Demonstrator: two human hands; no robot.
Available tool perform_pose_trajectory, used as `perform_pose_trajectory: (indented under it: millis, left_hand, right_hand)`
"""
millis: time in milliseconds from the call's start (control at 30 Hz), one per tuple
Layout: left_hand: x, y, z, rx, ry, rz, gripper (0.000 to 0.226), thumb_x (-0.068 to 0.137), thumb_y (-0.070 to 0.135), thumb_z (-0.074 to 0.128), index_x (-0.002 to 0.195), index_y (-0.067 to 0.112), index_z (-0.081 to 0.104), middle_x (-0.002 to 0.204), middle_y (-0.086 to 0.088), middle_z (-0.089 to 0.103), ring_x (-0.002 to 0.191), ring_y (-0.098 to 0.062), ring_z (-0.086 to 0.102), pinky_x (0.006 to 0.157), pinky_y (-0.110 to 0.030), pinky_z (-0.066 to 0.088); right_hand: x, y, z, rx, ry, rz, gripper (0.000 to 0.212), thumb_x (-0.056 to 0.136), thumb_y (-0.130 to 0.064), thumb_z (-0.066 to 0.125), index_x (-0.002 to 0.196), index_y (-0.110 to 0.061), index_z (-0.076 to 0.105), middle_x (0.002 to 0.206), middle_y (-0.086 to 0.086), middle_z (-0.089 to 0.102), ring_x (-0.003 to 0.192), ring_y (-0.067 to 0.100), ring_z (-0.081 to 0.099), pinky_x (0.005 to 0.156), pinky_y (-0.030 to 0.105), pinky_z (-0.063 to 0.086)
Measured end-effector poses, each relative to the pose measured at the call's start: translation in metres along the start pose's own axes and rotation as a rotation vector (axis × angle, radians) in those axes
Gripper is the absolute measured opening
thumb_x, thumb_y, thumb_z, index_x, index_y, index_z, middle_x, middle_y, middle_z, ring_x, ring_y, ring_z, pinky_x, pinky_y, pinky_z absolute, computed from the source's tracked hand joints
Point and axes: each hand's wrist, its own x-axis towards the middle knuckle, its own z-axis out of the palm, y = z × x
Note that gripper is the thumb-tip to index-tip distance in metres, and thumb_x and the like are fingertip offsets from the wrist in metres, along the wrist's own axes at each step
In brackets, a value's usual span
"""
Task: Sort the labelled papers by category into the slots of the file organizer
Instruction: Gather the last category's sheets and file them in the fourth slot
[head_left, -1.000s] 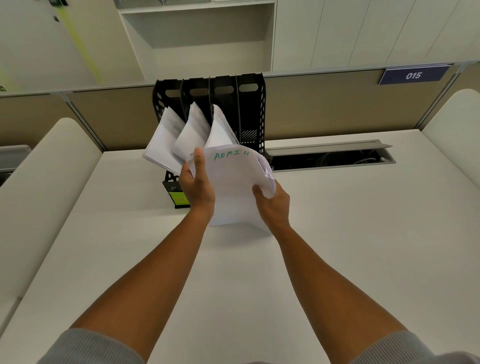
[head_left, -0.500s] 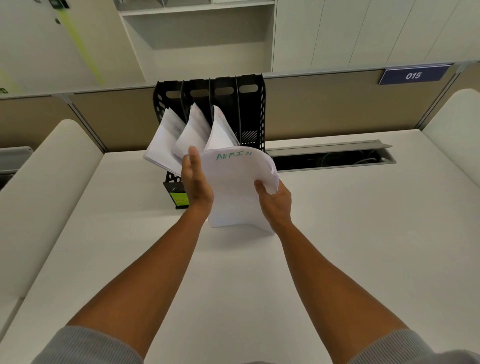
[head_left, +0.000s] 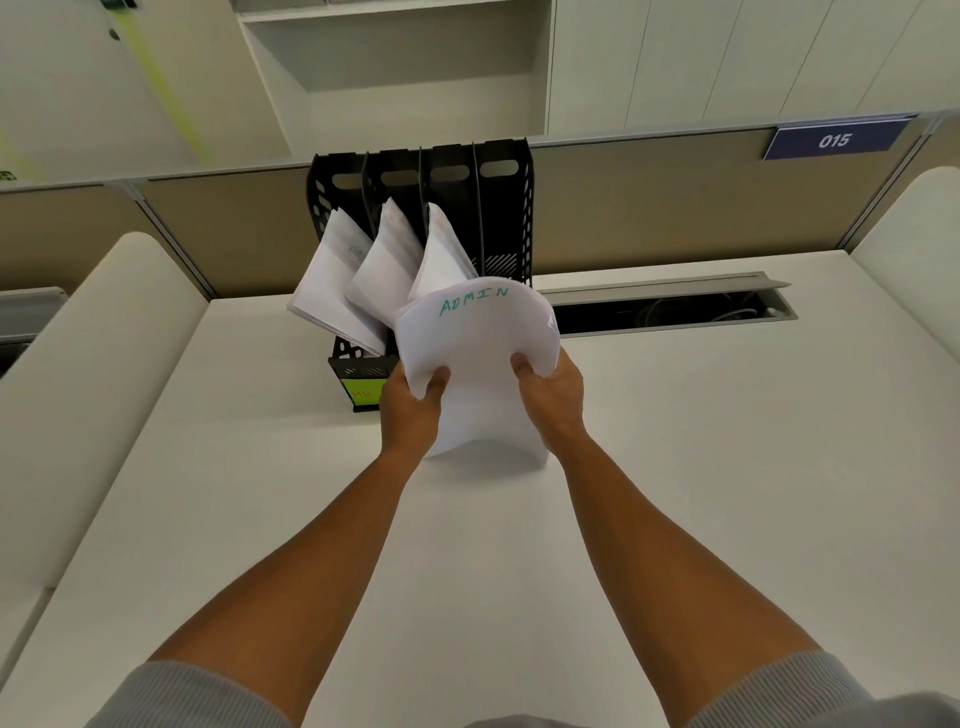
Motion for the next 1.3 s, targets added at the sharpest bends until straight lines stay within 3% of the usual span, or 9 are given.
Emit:
perform_pose_trajectory:
  millis: [133, 300, 600, 700, 833, 933, 1000, 1133, 1300]
  left_hand:
    - [-0.007, -0.022, -0.005, 0.088, -0.063, -0.098, 0.040, 0.091, 0.026, 0.065, 0.127, 0.011, 0.057, 0.119, -0.006, 0.065, 0.108, -0.023, 0.062, 0.088, -0.029, 0.048]
    - [-0.010, -0.025, -0.007, 0.097, -0.059, -0.102, 0.036, 0.095, 0.023, 0.059, 0.130, 0.013, 0.054, 0.124, -0.006, 0.063, 0.112, -0.023, 0.059, 0.092, -0.029, 0.046]
    - [-0.006, -0.024, -0.007, 0.068, -0.071, -0.120, 0.036, 0.094, 0.024, 0.060, 0.128, 0.013, 0.055, 0.122, -0.006, 0.063, 0.108, -0.021, 0.059, 0.090, -0.029, 0.047]
    - [-0.009, -0.030, -0.007, 0.080, -0.081, -0.132, 0.036, 0.096, 0.022, 0.057, 0.130, 0.012, 0.054, 0.123, -0.008, 0.062, 0.111, -0.023, 0.058, 0.093, -0.030, 0.045]
    - [-0.008, -0.030, -0.008, 0.065, -0.066, -0.132, 0.033, 0.096, 0.025, 0.057, 0.127, 0.013, 0.056, 0.116, -0.004, 0.064, 0.105, -0.018, 0.058, 0.090, -0.030, 0.045]
    - [-0.006, -0.031, -0.008, 0.070, -0.055, -0.093, 0.011, 0.095, 0.019, 0.058, 0.097, 0.008, 0.061, 0.088, -0.010, 0.062, 0.083, -0.016, 0.056, 0.082, -0.027, 0.041]
    - [-0.004, -0.032, -0.008, 0.105, -0.061, -0.056, 0.014, 0.094, 0.011, 0.058, 0.081, 0.007, 0.054, 0.074, -0.007, 0.053, 0.074, -0.018, 0.048, 0.075, -0.028, 0.037]
    - [-0.004, -0.038, -0.008, 0.128, -0.084, -0.075, 0.013, 0.095, 0.020, 0.060, 0.103, 0.013, 0.066, 0.103, 0.000, 0.068, 0.092, -0.015, 0.060, 0.080, -0.027, 0.045]
    - [-0.011, -0.049, -0.007, 0.160, -0.123, -0.132, 0.013, 0.093, 0.020, 0.062, 0.105, 0.021, 0.066, 0.104, 0.008, 0.066, 0.099, -0.006, 0.059, 0.079, -0.020, 0.043]
  right_hand:
    - [-0.007, 0.022, -0.005, -0.092, -0.044, 0.063, 0.021, 0.091, -0.018, 0.059, 0.112, -0.016, 0.059, 0.094, -0.001, 0.063, 0.085, 0.016, 0.060, 0.063, 0.013, 0.044]
    - [-0.012, 0.031, -0.006, -0.131, -0.053, 0.124, 0.025, 0.091, -0.014, 0.056, 0.115, -0.009, 0.060, 0.099, 0.007, 0.065, 0.087, 0.022, 0.060, 0.076, 0.028, 0.050]
    - [-0.007, 0.019, -0.005, -0.146, -0.069, 0.070, 0.021, 0.091, -0.016, 0.057, 0.112, -0.016, 0.059, 0.093, -0.002, 0.063, 0.081, 0.013, 0.059, 0.069, 0.019, 0.047]
    - [-0.009, 0.023, -0.006, -0.167, -0.064, 0.074, 0.009, 0.092, -0.017, 0.057, 0.101, -0.019, 0.058, 0.086, -0.003, 0.061, 0.075, 0.011, 0.059, 0.061, 0.013, 0.043]
    - [-0.008, 0.021, -0.005, -0.203, -0.045, 0.061, 0.013, 0.094, -0.018, 0.054, 0.100, -0.010, 0.062, 0.081, -0.001, 0.060, 0.073, 0.016, 0.057, 0.058, 0.013, 0.042]
    - [-0.003, 0.007, -0.004, -0.196, 0.031, 0.007, 0.016, 0.094, -0.017, 0.054, 0.103, -0.008, 0.064, 0.085, 0.000, 0.062, 0.073, 0.013, 0.058, 0.059, 0.009, 0.044]
    - [0.003, -0.006, -0.003, -0.155, 0.103, -0.026, 0.010, 0.093, -0.014, 0.055, 0.097, -0.012, 0.065, 0.079, -0.004, 0.061, 0.068, 0.004, 0.058, 0.054, 0.003, 0.041]
    - [0.016, -0.035, -0.002, -0.066, 0.239, -0.097, 0.015, 0.092, -0.008, 0.052, 0.083, -0.015, 0.062, 0.068, -0.011, 0.058, 0.060, -0.002, 0.056, 0.052, 0.003, 0.042]
    - [0.030, -0.063, 0.003, 0.019, 0.399, -0.147, 0.020, 0.094, -0.008, 0.048, 0.087, -0.012, 0.065, 0.069, -0.016, 0.057, 0.063, 0.000, 0.058, 0.051, 0.005, 0.043]
